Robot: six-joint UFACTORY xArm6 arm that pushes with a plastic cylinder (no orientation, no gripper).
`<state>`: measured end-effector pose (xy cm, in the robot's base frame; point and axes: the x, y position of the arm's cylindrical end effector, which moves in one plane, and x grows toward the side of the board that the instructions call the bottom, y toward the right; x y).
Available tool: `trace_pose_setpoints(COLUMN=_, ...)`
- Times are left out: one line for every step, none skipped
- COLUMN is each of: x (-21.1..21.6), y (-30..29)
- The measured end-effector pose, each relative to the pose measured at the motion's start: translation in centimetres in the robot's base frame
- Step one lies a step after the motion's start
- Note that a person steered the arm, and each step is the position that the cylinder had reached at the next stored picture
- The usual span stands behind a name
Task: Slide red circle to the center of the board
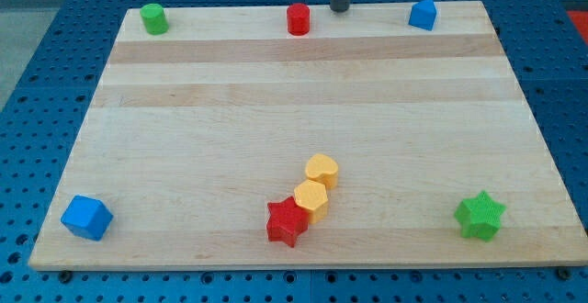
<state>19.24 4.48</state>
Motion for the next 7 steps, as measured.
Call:
trace_pose_setpoints(x=0.2, y=-4.3)
trace_pose_setpoints(x=1.0, y=-7.3)
trace_pose_setpoints(x=4.1, y=-8.1)
trace_pose_setpoints(x=6.6, y=-8.1)
trace_pose_setpoints(x=9.4, y=-8.1)
trace_pose_setpoints(x=7.7, y=-8.1)
trace_pose_setpoints(x=5.1, y=-7.2)
